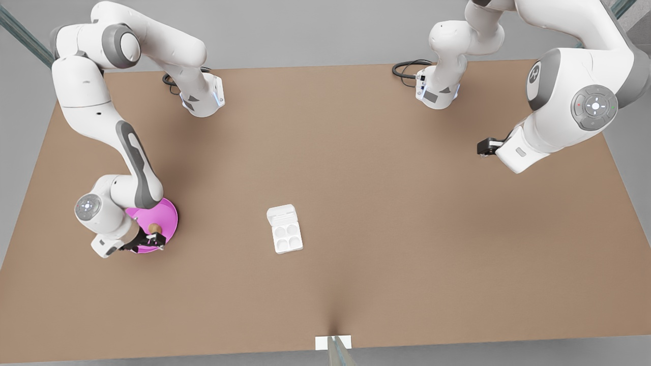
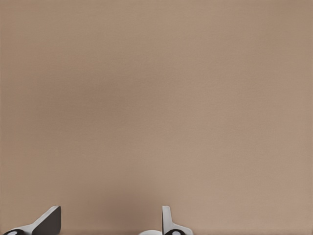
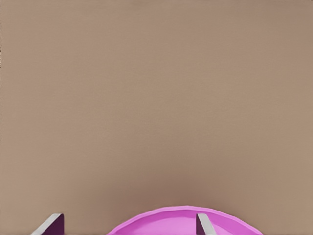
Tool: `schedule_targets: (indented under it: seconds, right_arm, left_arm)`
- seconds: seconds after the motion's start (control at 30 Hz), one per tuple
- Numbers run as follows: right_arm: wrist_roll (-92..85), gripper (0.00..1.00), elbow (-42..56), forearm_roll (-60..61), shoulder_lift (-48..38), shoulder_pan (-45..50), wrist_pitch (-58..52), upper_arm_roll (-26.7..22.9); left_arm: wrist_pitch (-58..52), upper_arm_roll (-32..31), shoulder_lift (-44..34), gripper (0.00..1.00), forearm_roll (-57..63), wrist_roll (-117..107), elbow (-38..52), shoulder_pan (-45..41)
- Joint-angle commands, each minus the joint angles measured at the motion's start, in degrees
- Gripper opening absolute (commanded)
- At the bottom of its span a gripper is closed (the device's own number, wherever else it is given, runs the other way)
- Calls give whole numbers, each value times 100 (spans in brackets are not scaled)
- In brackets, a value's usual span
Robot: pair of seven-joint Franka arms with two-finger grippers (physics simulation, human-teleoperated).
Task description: Pack egg into the box and close the box lid
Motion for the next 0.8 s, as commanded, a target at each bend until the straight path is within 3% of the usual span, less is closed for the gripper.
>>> schedule_targets:
  seconds: [0.0,0.27,0.53,0.77]
  right_arm:
    - [-1011,100,19,15,42,22,-3,1]
    - [-976,100,-34,24,113,22,-12,1]
    - [-835,100,-1027,41,-502,-13,-38,10]
    - [-712,100,-1018,32,-485,-30,14,10]
  left_arm:
    - [-11,-3,-5,100,3,2,2,-2]
    - [-64,-3,-5,100,2,2,-6,7]
    - [-125,-11,-5,100,-6,-7,-6,-11]
    - [-125,-11,-5,100,-6,2,-6,-11]
